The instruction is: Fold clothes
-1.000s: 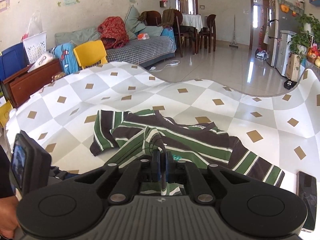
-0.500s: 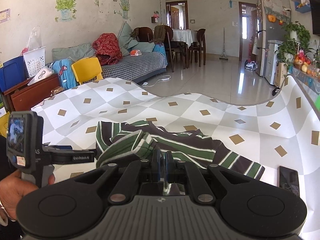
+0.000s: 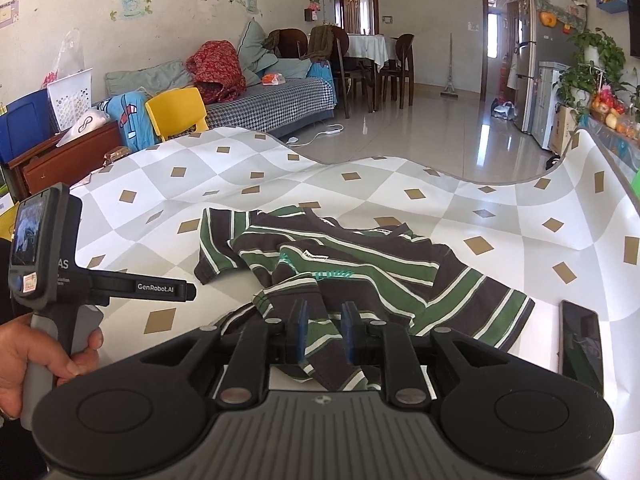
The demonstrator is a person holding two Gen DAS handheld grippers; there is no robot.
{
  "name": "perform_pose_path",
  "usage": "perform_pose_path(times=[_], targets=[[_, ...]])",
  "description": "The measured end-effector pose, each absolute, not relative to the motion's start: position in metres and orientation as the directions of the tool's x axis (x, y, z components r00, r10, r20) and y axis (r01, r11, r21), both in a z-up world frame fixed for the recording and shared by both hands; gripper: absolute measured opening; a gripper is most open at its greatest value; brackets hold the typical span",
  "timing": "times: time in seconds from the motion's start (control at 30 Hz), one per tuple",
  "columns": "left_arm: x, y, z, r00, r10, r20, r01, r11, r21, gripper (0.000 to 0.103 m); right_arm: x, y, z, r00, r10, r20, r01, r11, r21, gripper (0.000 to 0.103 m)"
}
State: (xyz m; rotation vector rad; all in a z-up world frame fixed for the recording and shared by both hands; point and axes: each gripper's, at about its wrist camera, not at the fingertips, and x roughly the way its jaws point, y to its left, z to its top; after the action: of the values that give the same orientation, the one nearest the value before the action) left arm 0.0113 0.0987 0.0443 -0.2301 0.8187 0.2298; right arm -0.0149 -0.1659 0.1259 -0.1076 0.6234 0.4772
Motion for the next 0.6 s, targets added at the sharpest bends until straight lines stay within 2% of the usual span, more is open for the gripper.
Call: perform_pose_path(times=[0.07,0.2,0.43,0.6], targets=[[0.010,0.097,0.042,0.653,0.110,-0.749,-0.285,0.952,-0.109,0.079,-0.011,-0.160,0.122,0.693,0.412,-0.592,-0.469,0.881,0.064,0.031],[0.008,0.093,0.035,0.631,0.096,-0.769,-0.274,0.956,-0.106,0.082,0.001,-0.148,0.116,0.676,0.418,-0.607,-0.469,0.879,0.084,0.039],[0.009,0.089,0.025,0.599,0.070,-0.798,-0.256,0.961,-0.108,0.083,0.026,-0.129,0.101,0.647,0.413,-0.641,-0.443,0.888,0.125,0.045],[0.011,0.088,0.017,0.570,0.061,-0.820,-0.258,0.960,-0.108,0.083,0.047,-0.121,0.087,0.631,0.398,-0.666,-0.392,0.904,0.169,0.047]])
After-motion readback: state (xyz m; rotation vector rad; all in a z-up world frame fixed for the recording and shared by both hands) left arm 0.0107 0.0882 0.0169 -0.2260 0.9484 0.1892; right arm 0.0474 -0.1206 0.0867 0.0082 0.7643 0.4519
